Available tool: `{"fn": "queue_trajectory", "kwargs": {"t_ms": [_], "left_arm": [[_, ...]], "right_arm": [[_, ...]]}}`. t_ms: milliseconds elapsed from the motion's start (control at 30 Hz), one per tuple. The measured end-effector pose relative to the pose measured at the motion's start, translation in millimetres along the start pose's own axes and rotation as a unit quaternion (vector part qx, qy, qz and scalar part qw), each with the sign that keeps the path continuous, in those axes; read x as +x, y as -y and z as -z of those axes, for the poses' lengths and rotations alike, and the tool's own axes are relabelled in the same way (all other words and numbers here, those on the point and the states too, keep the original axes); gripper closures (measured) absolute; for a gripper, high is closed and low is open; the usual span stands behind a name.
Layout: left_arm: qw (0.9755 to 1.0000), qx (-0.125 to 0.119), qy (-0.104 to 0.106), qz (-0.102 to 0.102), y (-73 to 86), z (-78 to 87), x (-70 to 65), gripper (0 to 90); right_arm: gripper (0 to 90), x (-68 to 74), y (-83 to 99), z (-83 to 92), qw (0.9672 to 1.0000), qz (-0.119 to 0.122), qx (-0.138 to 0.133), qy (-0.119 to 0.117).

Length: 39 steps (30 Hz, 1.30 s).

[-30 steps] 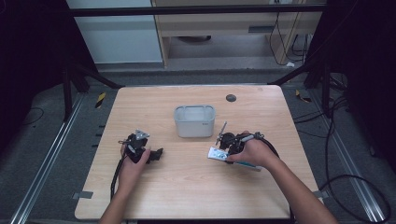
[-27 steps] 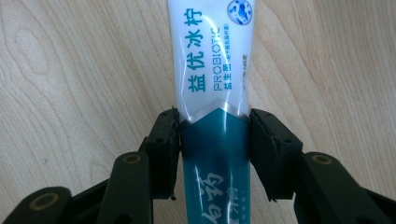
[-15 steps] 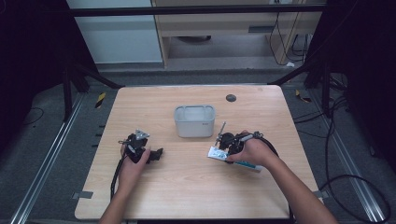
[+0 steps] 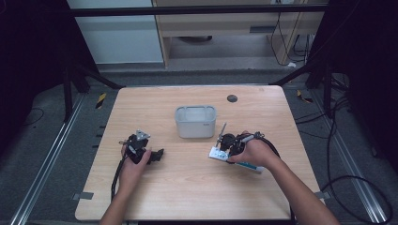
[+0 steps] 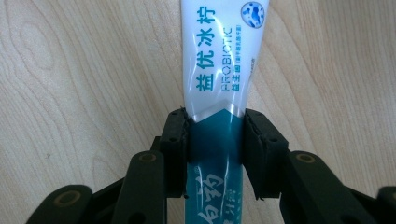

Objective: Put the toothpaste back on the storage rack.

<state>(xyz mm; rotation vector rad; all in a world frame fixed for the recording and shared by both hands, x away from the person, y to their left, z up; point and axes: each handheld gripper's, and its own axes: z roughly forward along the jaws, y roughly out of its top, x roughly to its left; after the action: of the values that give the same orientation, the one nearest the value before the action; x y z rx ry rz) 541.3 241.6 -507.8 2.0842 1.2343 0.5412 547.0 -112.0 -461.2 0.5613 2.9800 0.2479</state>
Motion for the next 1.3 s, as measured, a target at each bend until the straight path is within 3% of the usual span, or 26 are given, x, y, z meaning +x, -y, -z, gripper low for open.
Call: {"fn": "queue_trajectory", "kwargs": {"t_ms": [800,1300], "left_arm": [[1.0,-0.001,0.0,0.002,-0.1,-0.3,-0.1,0.0],[1.0,-0.001,0.0,0.002,-0.3,-0.5,-0.1,0.0]], "right_arm": [[76.1,2.6,0.5,4.5,0.9999,-0.012,-0.001,0.008],[79.0,-4.3,13.1,16.9,0.9981,-0.043,-0.043,0.002]]}}
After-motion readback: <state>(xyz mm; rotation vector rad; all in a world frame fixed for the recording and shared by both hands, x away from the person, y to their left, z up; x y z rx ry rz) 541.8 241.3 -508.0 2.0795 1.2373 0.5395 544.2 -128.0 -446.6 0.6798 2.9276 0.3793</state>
